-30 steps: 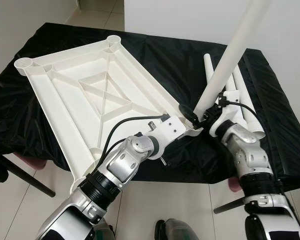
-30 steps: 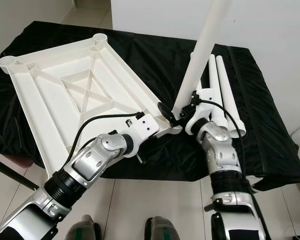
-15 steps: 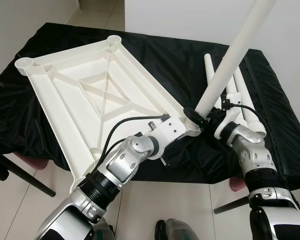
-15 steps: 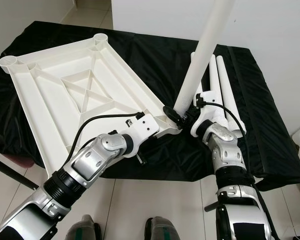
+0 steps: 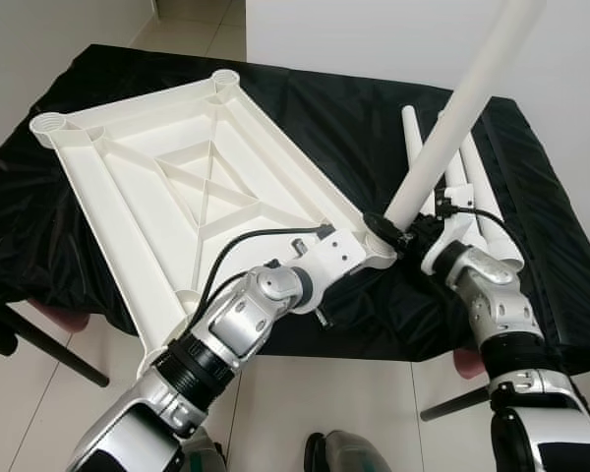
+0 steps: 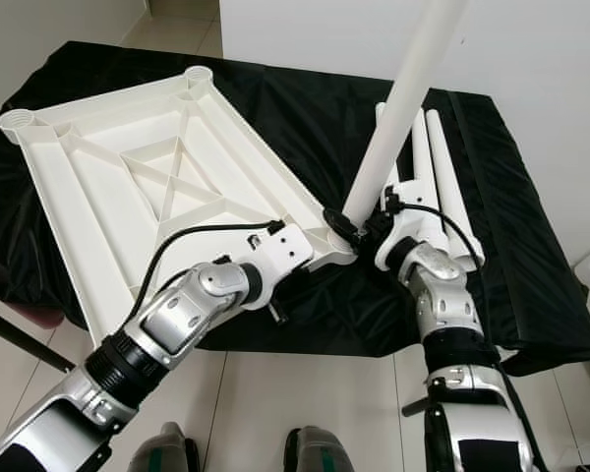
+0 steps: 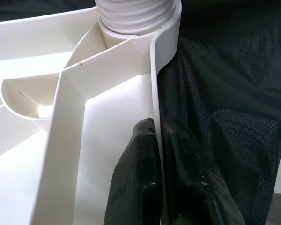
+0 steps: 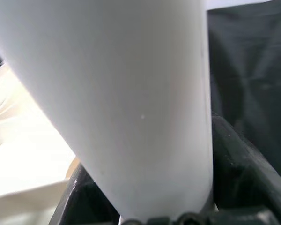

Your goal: Building children table

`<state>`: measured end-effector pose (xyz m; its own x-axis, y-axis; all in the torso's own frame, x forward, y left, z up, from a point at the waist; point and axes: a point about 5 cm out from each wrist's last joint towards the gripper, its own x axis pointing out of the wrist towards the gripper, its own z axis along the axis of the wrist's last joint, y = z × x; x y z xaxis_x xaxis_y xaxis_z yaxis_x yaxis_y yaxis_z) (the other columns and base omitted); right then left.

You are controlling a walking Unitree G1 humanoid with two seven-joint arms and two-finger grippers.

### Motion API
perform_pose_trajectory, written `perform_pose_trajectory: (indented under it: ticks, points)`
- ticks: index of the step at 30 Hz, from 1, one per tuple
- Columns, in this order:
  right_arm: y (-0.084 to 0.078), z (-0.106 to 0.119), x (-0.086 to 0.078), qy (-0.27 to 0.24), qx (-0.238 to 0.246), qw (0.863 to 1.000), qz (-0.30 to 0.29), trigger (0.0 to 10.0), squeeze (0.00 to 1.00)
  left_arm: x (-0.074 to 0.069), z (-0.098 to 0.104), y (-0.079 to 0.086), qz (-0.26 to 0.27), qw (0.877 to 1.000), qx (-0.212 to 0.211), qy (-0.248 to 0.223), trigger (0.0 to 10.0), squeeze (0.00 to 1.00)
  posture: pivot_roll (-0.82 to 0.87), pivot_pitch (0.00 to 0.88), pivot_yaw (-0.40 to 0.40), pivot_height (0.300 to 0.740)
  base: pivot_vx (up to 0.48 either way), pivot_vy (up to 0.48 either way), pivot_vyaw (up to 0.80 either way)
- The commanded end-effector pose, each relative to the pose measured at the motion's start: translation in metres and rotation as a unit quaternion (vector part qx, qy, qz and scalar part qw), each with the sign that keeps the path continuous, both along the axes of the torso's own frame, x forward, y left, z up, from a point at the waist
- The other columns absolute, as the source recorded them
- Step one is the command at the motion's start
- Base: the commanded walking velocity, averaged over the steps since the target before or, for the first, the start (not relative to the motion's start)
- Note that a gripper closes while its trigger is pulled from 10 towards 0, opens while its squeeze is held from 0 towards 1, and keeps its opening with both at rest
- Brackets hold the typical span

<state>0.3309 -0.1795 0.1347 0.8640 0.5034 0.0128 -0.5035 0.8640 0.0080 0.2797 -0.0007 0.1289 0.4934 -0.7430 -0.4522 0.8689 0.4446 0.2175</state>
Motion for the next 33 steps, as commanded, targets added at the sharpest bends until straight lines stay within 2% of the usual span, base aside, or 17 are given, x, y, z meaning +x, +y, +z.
perform_pose_trajectory:
  ticks: [1, 5, 8, 10, 11, 12, 13, 15, 17, 18, 19, 20, 21, 27, 28, 32, 33]
  points:
    - [0.007, -0.006, -0.002, 0.017, 0.012, 0.999, -0.032, 10.0, 0.00, -0.009, -0.008, -0.004, -0.043, 0.999, 0.007, 0.029, 10.0, 0.00, -0.05, 0.011, -0.050, 0.740, 0.000, 0.000, 0.00]
    - [0.009, -0.005, -0.002, 0.014, 0.015, 0.998, -0.055, 10.0, 0.00, -0.009, -0.008, -0.004, -0.044, 0.999, 0.007, 0.030, 10.0, 0.00, -0.05, 0.011, -0.050, 0.740, 0.000, 0.000, 0.00]
    - [0.011, -0.004, -0.003, 0.017, 0.025, 0.994, -0.107, 10.0, 0.00, -0.010, -0.008, -0.004, -0.045, 0.999, 0.007, 0.030, 10.0, 0.00, -0.05, 0.009, -0.051, 0.740, 0.000, 0.000, 0.00]
    - [0.015, -0.002, -0.008, 0.007, 0.024, 0.984, -0.179, 10.0, 0.00, -0.010, -0.009, -0.005, -0.046, 0.998, 0.008, 0.030, 10.0, 0.00, -0.05, 0.003, -0.052, 0.740, 0.000, 0.000, 0.00]
    - [0.015, -0.002, -0.008, 0.007, 0.024, 0.984, -0.179, 10.0, 0.00, -0.010, -0.009, -0.005, -0.046, 0.998, 0.008, 0.030, 10.0, 0.00, -0.05, 0.003, -0.052, 0.740, 0.000, 0.000, 0.00]
    - [0.015, -0.003, -0.012, 0.007, 0.024, 0.972, -0.233, 10.0, 0.00, -0.011, -0.009, -0.006, -0.047, 0.998, 0.008, 0.030, 10.0, 0.00, -0.05, 0.000, -0.055, 0.740, 0.000, 0.000, 0.00]
    - [0.015, -0.003, -0.012, 0.007, 0.024, 0.972, -0.233, 10.0, 0.00, -0.011, -0.009, -0.006, -0.047, 0.998, 0.008, 0.030, 10.0, 0.00, -0.05, 0.000, -0.055, 0.740, 0.000, 0.000, 0.00]
    - [0.017, -0.005, -0.022, 0.013, 0.021, 0.953, -0.303, 10.0, 0.00, -0.012, -0.010, -0.007, -0.049, 0.998, 0.008, 0.031, 10.0, 0.00, -0.05, 0.000, -0.058, 0.740, 0.000, 0.000, 0.00]
    - [0.023, -0.008, -0.027, 0.018, 0.024, 0.951, -0.307, 10.0, 0.00, -0.012, -0.010, -0.007, -0.050, 0.998, 0.008, 0.031, 10.0, 0.00, -0.05, 0.000, -0.059, 0.740, 0.000, 0.000, 0.00]
    - [0.028, -0.009, -0.029, 0.025, 0.030, 0.952, -0.303, 10.0, 0.48, -0.013, -0.011, -0.007, -0.049, 0.998, 0.008, 0.032, 10.0, 0.00, -0.05, 0.000, -0.057, 0.740, 0.000, 0.000, 0.00]
    - [0.028, -0.009, -0.029, 0.025, 0.030, 0.952, -0.303, 10.0, 0.48, -0.013, -0.011, -0.007, -0.049, 0.998, 0.008, 0.032, 10.0, 0.00, -0.05, 0.000, -0.057, 0.740, 0.000, 0.000, 0.00]
    - [0.029, -0.010, -0.031, 0.027, 0.033, 0.952, -0.303, 10.0, 0.68, -0.013, -0.011, -0.007, -0.049, 0.998, 0.008, 0.032, 10.0, 0.00, -0.05, 0.000, -0.057, 0.740, 0.000, 0.000, 0.00]
    - [0.028, -0.008, -0.030, 0.026, 0.037, 0.953, -0.300, 10.0, 1.00, -0.013, -0.011, -0.007, -0.050, 0.998, 0.008, 0.032, 10.0, 0.00, -0.05, 0.000, -0.056, 0.740, 0.000, 0.000, 0.00]
    - [0.026, -0.003, -0.028, 0.017, 0.038, 0.953, -0.302, 10.0, 1.00, -0.014, -0.012, -0.007, -0.050, 0.998, 0.009, 0.033, 10.0, 0.00, -0.05, 0.000, -0.055, 0.740, 0.000, 0.000, 0.00]
    - [0.028, -0.002, -0.026, 0.021, 0.044, 0.956, -0.288, 10.0, 0.00, -0.013, -0.012, -0.007, -0.050, 0.998, 0.009, 0.032, 10.0, 0.00, -0.05, 0.000, -0.055, 0.740, 0.000, 0.000, 0.00]
    - [0.027, 0.000, -0.023, 0.021, 0.048, 0.960, -0.274, 10.0, 0.00, -0.012, -0.011, -0.006, -0.048, 0.998, 0.009, 0.030, 10.0, 0.00, -0.06, 0.000, -0.054, 0.740, 0.000, 0.000, 0.00]
    - [0.025, 0.002, -0.021, 0.019, 0.048, 0.960, -0.275, 10.0, 0.00, -0.012, -0.011, -0.006, -0.047, 0.998, 0.005, 0.031, 10.0, 1.00, -0.05, 0.000, -0.053, 0.740, 0.000, 0.000, 0.00]
